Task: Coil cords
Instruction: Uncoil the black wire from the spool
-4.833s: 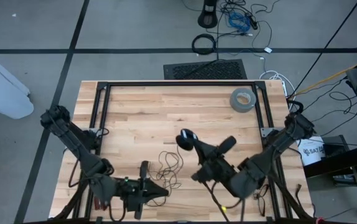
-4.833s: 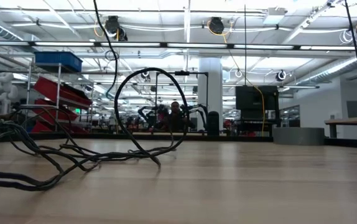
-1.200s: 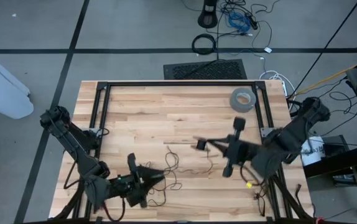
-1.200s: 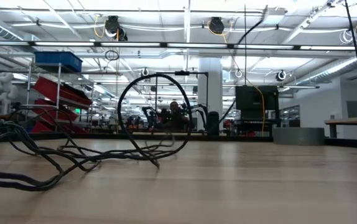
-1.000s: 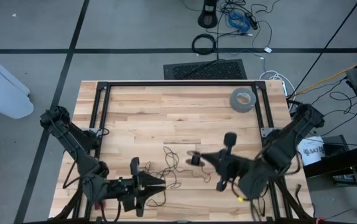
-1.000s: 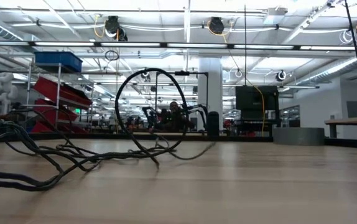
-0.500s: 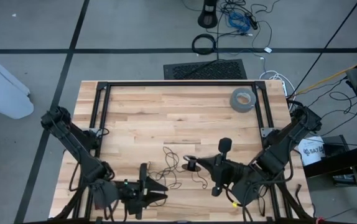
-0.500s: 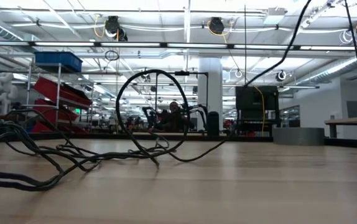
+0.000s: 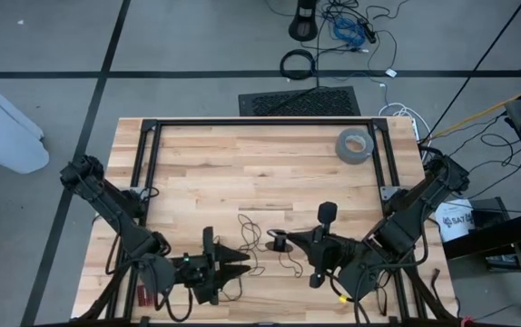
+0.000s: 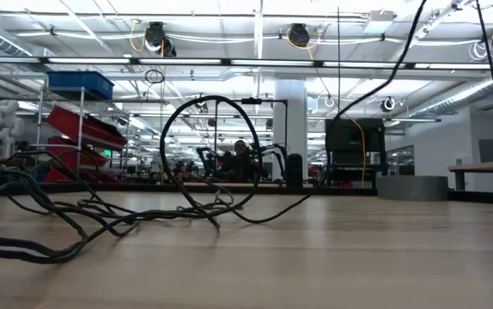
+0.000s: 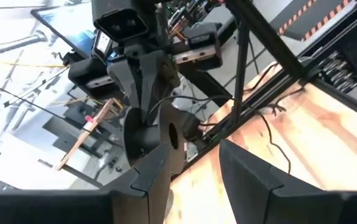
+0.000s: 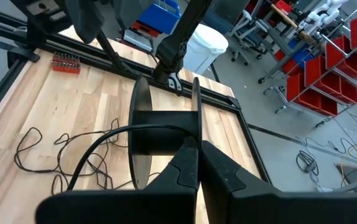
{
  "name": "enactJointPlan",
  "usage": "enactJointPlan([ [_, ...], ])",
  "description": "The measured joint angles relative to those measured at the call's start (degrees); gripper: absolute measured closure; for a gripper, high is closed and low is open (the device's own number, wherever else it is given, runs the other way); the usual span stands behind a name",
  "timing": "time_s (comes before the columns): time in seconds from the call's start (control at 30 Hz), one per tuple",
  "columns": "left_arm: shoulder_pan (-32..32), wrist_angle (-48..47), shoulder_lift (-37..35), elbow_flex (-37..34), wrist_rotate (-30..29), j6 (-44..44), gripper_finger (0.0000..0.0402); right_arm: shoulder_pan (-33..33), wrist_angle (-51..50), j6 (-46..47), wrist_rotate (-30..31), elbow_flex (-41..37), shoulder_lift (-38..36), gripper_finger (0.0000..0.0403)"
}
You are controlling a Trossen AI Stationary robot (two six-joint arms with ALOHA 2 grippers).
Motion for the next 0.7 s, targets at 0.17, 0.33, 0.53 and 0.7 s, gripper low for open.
enactJointPlan([
  [0.17,0.3,-0.1,0.0,0.0,3.6,-0.2,0.0258,0.0,0.0,0.0,0.0,0.0,0.0,0.0403],
  [0.33,0.8,0.3,0.0,0.0,5.1,-1.7,0.0258,0.0,0.0,0.2,-0.1,0.0,0.0,0.0403],
  [0.53,1.0,3.3,0.0,0.0,9.7,-9.0,0.0251,0.0,0.0,0.3,-0.1,0.0,0.0,0.0403],
  [0.7,2.1,3.8,0.0,0.0,15.7,-15.7,0.0177,0.0,0.0,0.3,-0.1,0.0,0.0,0.0403],
])
